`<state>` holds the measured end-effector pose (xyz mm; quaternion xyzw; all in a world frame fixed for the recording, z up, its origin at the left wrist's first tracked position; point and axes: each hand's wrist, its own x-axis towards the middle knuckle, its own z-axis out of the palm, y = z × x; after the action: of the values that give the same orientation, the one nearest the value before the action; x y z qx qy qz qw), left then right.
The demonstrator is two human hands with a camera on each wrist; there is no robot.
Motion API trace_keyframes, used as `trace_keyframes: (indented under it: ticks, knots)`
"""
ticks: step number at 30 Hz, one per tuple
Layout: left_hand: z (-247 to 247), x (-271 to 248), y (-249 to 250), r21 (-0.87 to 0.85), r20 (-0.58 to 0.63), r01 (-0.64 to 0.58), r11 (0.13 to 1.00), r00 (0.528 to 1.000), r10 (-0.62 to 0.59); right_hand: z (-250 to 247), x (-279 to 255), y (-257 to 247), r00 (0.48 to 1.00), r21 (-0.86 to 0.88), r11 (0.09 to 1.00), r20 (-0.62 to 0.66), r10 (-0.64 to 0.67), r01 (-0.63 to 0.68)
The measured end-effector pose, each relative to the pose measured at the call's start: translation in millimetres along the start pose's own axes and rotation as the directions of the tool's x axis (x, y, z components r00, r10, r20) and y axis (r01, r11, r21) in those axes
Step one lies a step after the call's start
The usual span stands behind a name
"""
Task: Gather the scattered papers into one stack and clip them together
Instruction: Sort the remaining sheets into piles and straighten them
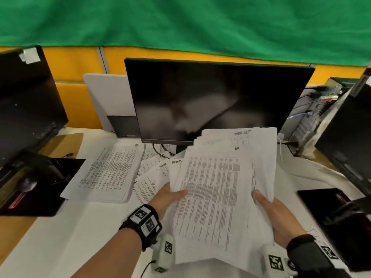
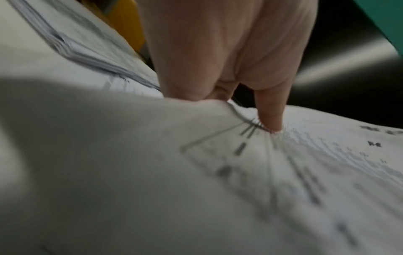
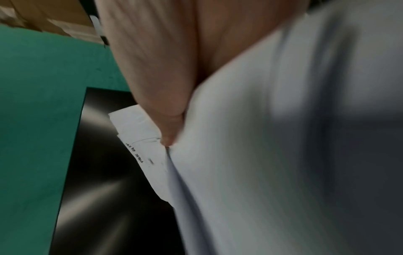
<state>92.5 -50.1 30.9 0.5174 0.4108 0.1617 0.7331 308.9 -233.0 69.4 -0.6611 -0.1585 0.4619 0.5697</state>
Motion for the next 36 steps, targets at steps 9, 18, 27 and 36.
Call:
trace_keyframes:
  ticks: [9,18,27,36]
  knots:
    - [21.5,13.9,-9.7,0.179,-0.123,-0.084,0.98,0.987,0.107,10.0,3.4,13.9,0.996,-0.28,0.96,-0.068,-0.05,0.029]
    - [-24.1,24.2,-49.8,0.655,-0.594,0.529,0.54,0.802,-0.066,-19.3,-9.5,-22.4,0.902,-0.323,0.93,-0.327,-0.282,0.174]
    - [-18.2,30.6,-63.6,0.537,-0.491,0.393,0.746,0.865,-0.102,-28.6,-10.5,-38.1,0.874,-0.285,0.937,-0.379,-0.304,0.202]
    - [2.6,44.9,-37.3,0.187,-0.551,0.103,0.977,0.834,0.017,-35.8,-10.8,-42.8,0.858,-0.269,0.942,-0.415,-0.303,0.202]
